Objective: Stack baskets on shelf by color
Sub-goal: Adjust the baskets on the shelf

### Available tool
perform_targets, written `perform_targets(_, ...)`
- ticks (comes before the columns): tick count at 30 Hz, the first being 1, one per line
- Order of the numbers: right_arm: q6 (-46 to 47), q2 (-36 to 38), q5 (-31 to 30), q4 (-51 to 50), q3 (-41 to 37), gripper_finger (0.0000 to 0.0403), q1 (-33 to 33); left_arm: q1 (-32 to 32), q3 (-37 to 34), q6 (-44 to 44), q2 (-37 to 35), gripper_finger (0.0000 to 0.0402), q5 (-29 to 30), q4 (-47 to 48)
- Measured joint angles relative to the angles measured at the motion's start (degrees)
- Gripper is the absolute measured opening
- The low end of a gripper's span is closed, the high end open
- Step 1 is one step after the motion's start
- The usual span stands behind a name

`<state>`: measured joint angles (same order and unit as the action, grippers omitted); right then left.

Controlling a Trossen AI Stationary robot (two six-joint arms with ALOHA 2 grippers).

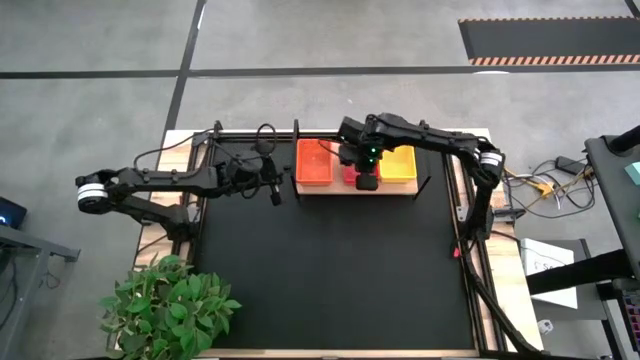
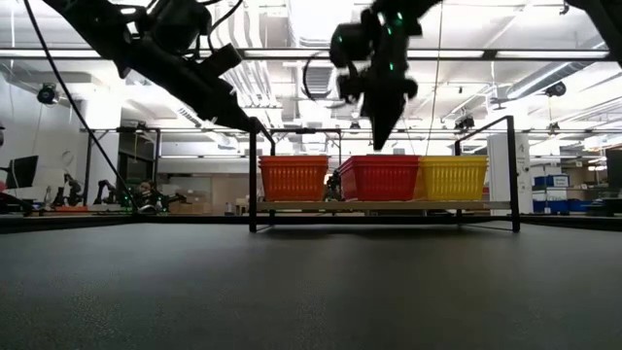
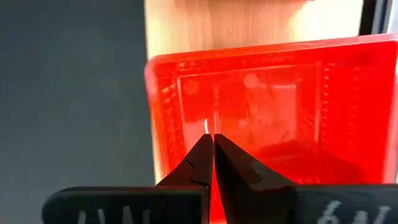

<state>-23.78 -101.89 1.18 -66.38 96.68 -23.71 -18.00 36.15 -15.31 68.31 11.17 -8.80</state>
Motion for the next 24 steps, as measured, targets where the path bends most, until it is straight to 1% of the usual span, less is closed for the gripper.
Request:
perform_targets(3,-0.35,1.37,0.37,9.31,-6.46,0.0009,0.04,0.63,0.01,0.00,0.00,0.0000,0.13,0.06)
perform_targets(6,-0.66,1.93,1.30,14.90,-9.26,0.0009,0.51,0.76,0.10,0.00,0.00,0.0000,0.16,0.13)
perform_targets(13,-0.19,1.82,2.04,19.05,-9.23,0.0009,1.99,0.85,0.15,-0.02,0.00,0.0000,0.08,0.09)
perform_targets(24,0.82,1.79,2.24,20.37,-9.22,0.0009,2.10,0.85,0.15,-0.04,0.00,0.0000,0.03,0.02)
